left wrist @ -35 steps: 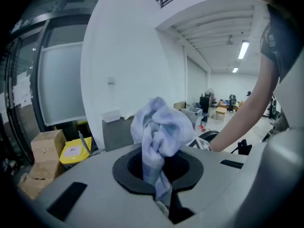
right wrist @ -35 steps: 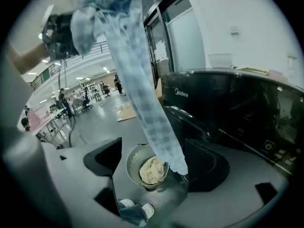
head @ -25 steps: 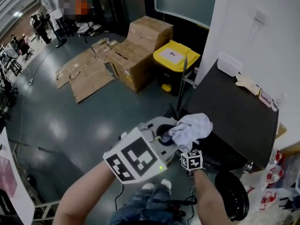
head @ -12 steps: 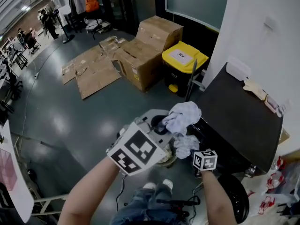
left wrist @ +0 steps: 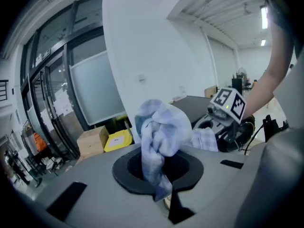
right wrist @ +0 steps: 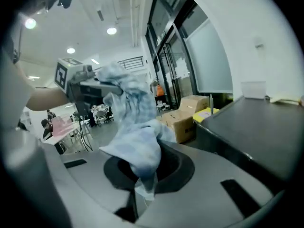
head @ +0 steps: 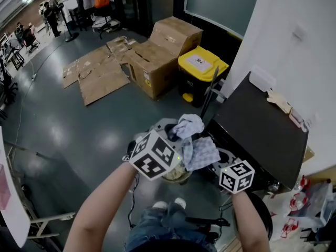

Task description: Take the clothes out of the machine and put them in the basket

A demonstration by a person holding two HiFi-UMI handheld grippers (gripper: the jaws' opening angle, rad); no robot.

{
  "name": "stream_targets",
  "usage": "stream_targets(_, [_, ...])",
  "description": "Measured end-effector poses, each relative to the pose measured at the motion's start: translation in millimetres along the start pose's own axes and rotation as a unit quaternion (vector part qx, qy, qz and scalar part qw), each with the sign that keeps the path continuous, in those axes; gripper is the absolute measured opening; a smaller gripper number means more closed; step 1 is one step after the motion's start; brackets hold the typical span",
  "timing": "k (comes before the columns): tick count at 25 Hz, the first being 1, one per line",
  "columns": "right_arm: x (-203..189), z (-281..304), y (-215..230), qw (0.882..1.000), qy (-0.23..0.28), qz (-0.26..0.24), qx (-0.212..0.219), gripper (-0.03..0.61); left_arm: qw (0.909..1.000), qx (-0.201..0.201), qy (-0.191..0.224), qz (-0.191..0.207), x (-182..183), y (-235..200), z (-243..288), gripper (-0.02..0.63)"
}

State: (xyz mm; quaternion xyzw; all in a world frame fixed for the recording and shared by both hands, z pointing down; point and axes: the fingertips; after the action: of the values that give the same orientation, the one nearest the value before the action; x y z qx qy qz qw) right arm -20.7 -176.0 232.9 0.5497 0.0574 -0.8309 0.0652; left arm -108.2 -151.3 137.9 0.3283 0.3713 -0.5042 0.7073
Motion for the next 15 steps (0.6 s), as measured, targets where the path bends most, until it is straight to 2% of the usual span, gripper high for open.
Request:
stream_targets(5, [69.3, -9.2, -16.2, 0.997, 0.062, -0.033, 0.019, 0.025, 0.9999, 0.009, -0.007, -0.004, -13.1, -8.1, 3.9, 0.028])
stream_targets(8, [102.1, -13.9, -21.6, 0.995, 0.085, -0.057, 0.016, 0.025, 0.9998, 0.014, -0.006, -0.013, -19.3, -12.0, -0.1, 0.028])
stream_targets(11, [111.1, -6.4, -27.8, 0.994, 0.081, -0.074, 0.022, 0.025, 0.9995, 0.018, -0.004, -0.027, -23.8, -18.4, -4.7, 0.028])
stream_targets(15, [95.7, 7.4, -30.8, 0.994, 0.065, -0.088, 0.013, 0.025, 0.9990, 0.027, -0.017, -0.031, -35.8, -24.1, -3.8, 0.028])
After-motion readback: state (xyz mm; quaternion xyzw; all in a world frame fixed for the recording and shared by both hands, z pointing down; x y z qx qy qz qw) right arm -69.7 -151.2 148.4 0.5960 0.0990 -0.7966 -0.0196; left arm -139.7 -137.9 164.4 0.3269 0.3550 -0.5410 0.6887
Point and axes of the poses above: the fingertips, and each gripper's own axes: z forward along the fingers, y to its right, x out of its top, and after that the axes turned 14 degrees about -z, right-handed
